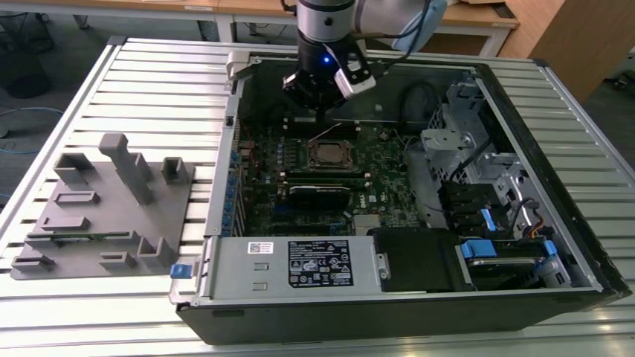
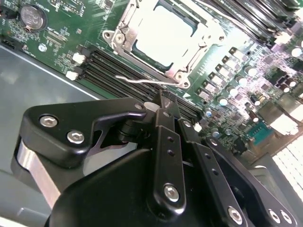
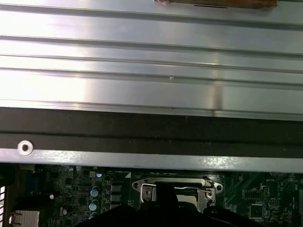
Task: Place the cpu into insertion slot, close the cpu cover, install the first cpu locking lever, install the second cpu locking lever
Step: 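Install the first cpu locking lever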
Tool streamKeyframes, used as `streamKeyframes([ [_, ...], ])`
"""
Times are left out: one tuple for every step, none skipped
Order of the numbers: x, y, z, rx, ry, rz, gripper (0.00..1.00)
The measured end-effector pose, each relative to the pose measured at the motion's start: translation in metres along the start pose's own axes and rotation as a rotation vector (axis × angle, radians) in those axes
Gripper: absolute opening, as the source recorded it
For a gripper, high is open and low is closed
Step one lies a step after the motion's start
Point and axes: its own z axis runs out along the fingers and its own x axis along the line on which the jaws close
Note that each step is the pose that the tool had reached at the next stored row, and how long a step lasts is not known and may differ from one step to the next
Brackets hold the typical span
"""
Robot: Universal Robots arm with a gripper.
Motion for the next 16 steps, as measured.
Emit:
streamKeyframes([
  [-0.0009,0.0,0.0004,-0.0004,0.0001,0.0,0.11],
  [-0.0019,-0.0001,0.0009,-0.001,0.0003,0.0,0.11],
  [-0.0027,-0.0001,0.0013,-0.0015,0.0003,0.0,0.11],
  [-0.0033,-0.0002,0.0015,-0.0018,0.0004,0.0,0.11],
  [-0.0035,-0.0002,0.0016,-0.0018,0.0005,0.0,0.11],
  [-0.0035,-0.0002,0.0016,-0.0017,0.0005,0.0,0.11],
  [-0.0036,-0.0002,0.0017,-0.0018,0.0005,0.0,0.11],
  [-0.0036,-0.0002,0.0019,-0.0026,0.0005,0.0,0.11],
  [-0.0037,-0.0002,0.0022,-0.007,0.0002,0.0,0.11],
  [-0.0038,-0.0002,0.0022,-0.0128,0.0003,0.001,0.11],
  [-0.0038,-0.0002,0.0022,-0.0164,0.0001,0.001,0.11],
  [-0.0038,-0.0002,0.0022,-0.0188,0.0,0.001,0.11],
  [-0.0038,-0.0002,0.0022,-0.0218,-0.0001,0.001,0.11],
  [-0.0038,-0.0002,0.0022,-0.0234,-0.0001,0.001,0.11],
  [-0.0038,-0.0002,0.0023,-0.0248,-0.0002,0.002,0.11],
  [-0.0039,-0.0002,0.0027,-0.0252,-0.0004,0.002,0.11],
])
